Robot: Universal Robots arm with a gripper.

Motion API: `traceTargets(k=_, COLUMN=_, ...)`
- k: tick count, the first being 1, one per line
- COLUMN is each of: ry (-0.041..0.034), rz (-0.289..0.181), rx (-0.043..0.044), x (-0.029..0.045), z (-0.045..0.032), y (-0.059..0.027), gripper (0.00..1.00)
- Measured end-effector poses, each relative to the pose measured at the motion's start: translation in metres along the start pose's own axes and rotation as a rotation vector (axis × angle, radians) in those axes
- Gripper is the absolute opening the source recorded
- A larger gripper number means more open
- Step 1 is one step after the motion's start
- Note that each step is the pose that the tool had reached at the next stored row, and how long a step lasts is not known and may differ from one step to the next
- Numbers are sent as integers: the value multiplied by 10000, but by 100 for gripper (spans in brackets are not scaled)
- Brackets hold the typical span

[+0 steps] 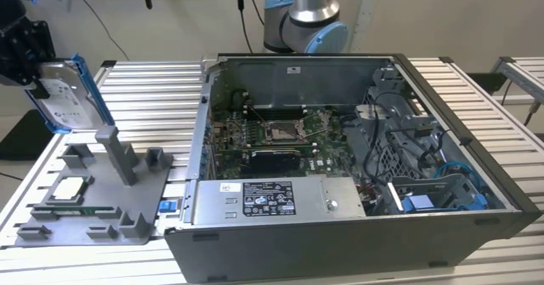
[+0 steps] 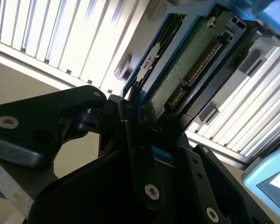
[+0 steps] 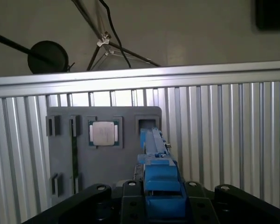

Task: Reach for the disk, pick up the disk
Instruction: 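Pick up the disk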

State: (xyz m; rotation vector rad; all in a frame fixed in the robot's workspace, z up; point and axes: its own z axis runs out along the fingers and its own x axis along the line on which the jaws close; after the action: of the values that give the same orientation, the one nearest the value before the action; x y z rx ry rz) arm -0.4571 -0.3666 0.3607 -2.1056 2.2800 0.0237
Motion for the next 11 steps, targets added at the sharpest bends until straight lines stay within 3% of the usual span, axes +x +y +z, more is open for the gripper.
traceTargets(k=11, ry=0, rz=0, rx=8, x=-8, z=-205, y=-3, gripper=0)
